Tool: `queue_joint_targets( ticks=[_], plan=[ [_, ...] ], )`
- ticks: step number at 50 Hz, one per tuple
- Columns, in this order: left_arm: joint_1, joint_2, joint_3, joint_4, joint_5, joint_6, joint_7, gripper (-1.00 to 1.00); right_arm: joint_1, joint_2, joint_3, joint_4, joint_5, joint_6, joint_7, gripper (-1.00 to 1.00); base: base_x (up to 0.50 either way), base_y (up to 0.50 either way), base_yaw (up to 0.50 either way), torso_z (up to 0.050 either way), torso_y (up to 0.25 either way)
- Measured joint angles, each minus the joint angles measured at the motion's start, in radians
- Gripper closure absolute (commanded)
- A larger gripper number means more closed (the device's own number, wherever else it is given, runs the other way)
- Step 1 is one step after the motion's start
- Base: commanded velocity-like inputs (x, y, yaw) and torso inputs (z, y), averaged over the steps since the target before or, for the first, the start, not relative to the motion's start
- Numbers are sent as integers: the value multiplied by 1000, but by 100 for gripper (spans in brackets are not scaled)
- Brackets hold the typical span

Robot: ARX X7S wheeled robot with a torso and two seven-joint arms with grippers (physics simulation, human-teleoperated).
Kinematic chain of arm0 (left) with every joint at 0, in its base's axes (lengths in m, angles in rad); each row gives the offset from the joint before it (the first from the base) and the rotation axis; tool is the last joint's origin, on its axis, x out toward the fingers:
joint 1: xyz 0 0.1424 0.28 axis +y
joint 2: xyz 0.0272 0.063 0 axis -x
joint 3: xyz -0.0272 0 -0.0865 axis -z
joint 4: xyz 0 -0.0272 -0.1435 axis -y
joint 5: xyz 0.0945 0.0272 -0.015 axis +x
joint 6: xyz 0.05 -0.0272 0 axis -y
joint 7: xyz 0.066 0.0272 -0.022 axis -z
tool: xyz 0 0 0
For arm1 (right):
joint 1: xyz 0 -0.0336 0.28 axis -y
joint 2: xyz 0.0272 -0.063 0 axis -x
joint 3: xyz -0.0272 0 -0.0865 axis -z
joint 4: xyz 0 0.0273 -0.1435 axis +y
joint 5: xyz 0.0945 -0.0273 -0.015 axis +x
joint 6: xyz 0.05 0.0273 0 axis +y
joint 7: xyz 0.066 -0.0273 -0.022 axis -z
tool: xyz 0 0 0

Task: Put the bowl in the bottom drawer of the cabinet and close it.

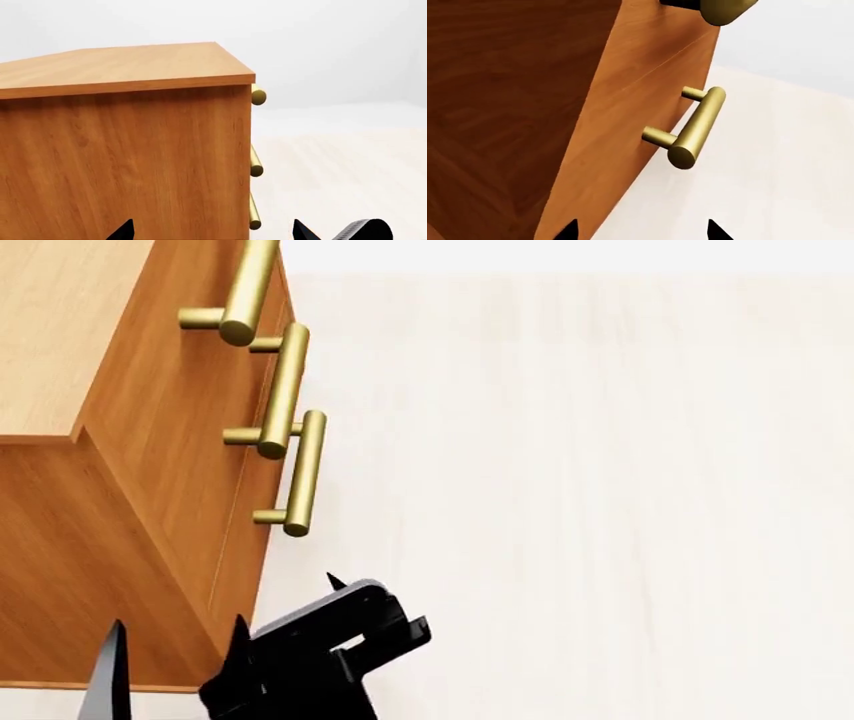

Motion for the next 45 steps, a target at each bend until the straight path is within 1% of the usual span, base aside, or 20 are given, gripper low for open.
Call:
queue_joint_targets(
  ticks=[12,25,32,45],
  plan=[
    [-6,2,7,0,-1,-6,-3,-100,13,62,11,-57,83,-37,-104,-100,0,0,0,0,0],
    [-3,1,13,0,7,2,3,-100,17,89,19,-93,113,-53,-142,-100,0,0,0,0,2],
    [-5,1,16,0,7,1,2,-100,17,99,21,-116,107,-54,-137,-100,0,0,0,0,0],
    [-14,4,21,0,2,-7,-2,-100,-9,152,34,-187,68,-38,-41,-100,0,0,0,0,0]
  ],
)
